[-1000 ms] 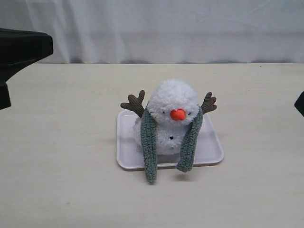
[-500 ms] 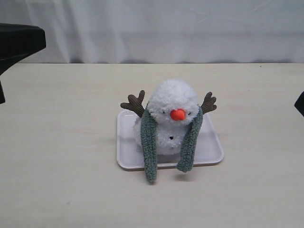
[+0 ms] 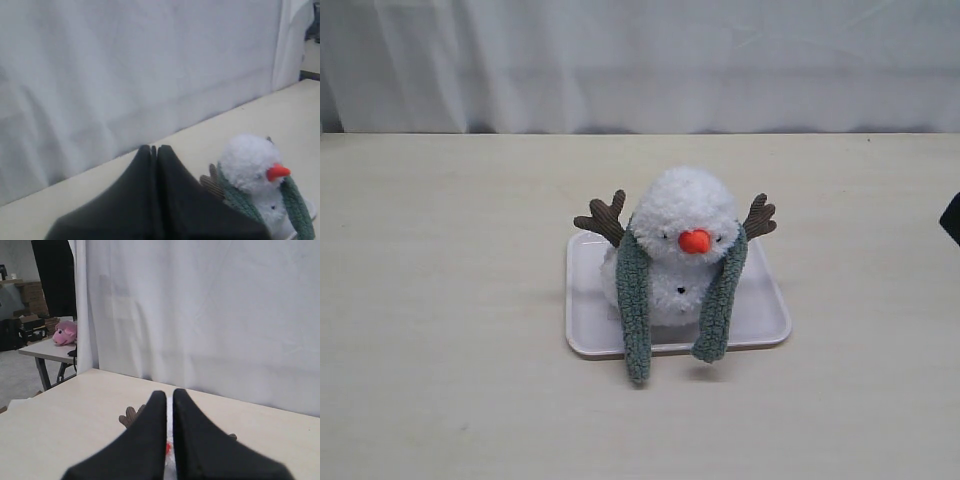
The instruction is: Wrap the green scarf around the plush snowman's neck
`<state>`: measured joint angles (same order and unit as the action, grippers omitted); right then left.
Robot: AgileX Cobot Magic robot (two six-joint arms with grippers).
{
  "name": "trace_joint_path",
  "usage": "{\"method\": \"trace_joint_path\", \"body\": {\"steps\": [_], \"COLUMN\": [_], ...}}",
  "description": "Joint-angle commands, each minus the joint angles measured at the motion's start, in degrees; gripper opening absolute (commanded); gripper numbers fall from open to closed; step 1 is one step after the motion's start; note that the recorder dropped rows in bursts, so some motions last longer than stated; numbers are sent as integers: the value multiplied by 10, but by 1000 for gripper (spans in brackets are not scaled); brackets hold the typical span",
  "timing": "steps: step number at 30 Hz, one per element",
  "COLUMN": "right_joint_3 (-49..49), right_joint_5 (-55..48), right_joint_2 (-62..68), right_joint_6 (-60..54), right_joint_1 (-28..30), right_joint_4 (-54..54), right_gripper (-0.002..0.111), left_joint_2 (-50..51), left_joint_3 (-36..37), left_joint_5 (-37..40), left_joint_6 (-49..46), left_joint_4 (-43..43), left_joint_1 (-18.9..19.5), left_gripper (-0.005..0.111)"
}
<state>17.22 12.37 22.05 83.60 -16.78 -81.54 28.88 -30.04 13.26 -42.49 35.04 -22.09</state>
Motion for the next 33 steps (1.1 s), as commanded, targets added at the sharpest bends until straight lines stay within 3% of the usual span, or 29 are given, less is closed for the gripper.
{"method": "trace_joint_path", "body": {"steps": [1, 6, 9, 19, 33], "right_joint_3": [-3, -3, -3, -3, -3], "right_joint_5": [-1, -1, -1, -1, -1], "right_joint_2": [-2, -2, -2, -2, -2], "right_joint_6": [-1, -1, -1, 1, 0], "right_joint_1": [-1, -1, -1, -1, -1], "right_joint_4": [2, 2, 2, 2, 2], "right_gripper": [4, 4, 4, 4, 4], "left_joint_2": [-40, -76, -94, -133, -277], "left_joint_3": [19, 20, 20, 20, 20], "left_joint_5": [-35, -30, -24, -24, -25], "left_joint_6": [162, 350, 425, 431, 425], "left_joint_4": [-162, -316, -365, -358, -370], "left_joint_1": [9, 62, 92, 134, 135], "left_gripper": [0, 0, 0, 0, 0]}}
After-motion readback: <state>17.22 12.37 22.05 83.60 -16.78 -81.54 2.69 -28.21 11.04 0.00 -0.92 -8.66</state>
